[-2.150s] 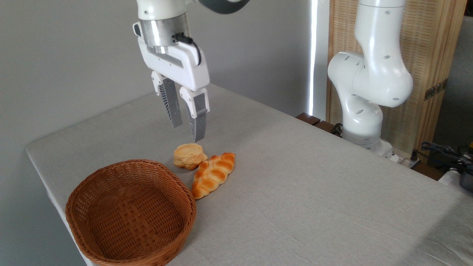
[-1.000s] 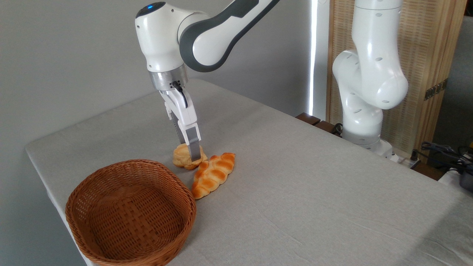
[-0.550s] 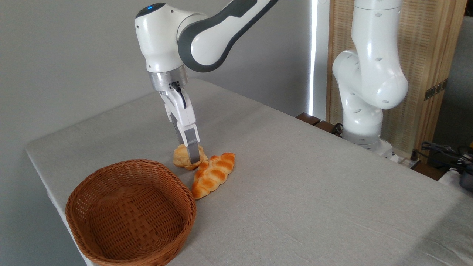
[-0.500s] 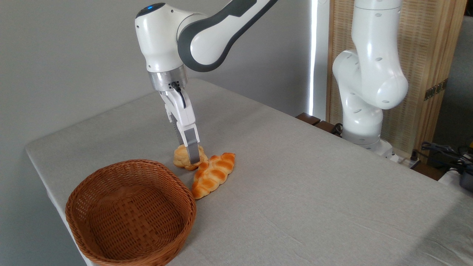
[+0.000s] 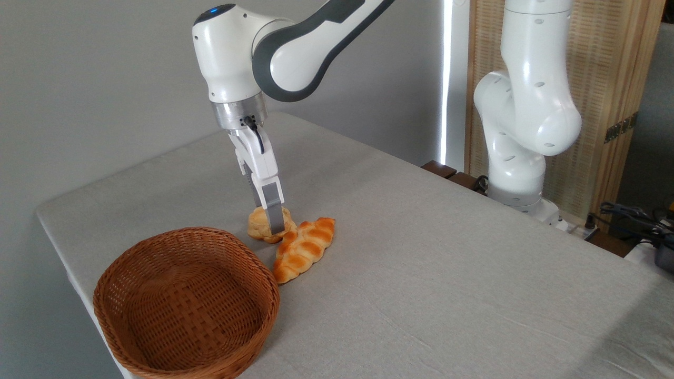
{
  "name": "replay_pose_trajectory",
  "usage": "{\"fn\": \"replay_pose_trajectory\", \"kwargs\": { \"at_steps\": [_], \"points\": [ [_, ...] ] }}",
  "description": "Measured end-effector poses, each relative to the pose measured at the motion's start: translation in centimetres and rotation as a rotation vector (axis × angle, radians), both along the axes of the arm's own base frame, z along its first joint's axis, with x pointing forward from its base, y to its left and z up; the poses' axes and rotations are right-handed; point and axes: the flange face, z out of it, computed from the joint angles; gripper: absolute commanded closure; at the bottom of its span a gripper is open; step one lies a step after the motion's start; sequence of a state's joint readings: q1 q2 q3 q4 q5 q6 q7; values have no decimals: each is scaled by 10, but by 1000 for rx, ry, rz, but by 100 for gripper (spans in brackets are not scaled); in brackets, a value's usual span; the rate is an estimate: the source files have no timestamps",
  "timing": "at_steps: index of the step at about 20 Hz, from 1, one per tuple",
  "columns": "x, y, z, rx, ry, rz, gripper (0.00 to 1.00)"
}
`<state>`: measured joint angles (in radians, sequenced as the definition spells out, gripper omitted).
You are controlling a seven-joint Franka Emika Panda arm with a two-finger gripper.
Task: Put bread into the basket
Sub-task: 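Close the gripper on the round golden bun, then lift the bun and carry it over the wicker basket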
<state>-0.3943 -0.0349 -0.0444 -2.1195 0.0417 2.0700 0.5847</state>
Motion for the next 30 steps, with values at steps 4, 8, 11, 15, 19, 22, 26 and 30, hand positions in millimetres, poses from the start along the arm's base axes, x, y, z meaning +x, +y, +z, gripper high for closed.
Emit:
{"fn": "replay_pose_trajectory", "kwargs": {
  "at_steps": [4,8,11,15,19,22,26,30],
  "points": [
    [0,0,0,0,0,0,46],
    [0,0,0,0,-1,0,46],
    [3,1,8,-8,-15,32,45],
    [14,9,35,-24,-47,113,45],
    [28,27,58,-85,-64,189,45],
    [39,41,76,-123,-88,232,42],
    [55,54,101,-163,-172,260,31],
    [69,56,108,-206,-275,268,0]
  ]
}}
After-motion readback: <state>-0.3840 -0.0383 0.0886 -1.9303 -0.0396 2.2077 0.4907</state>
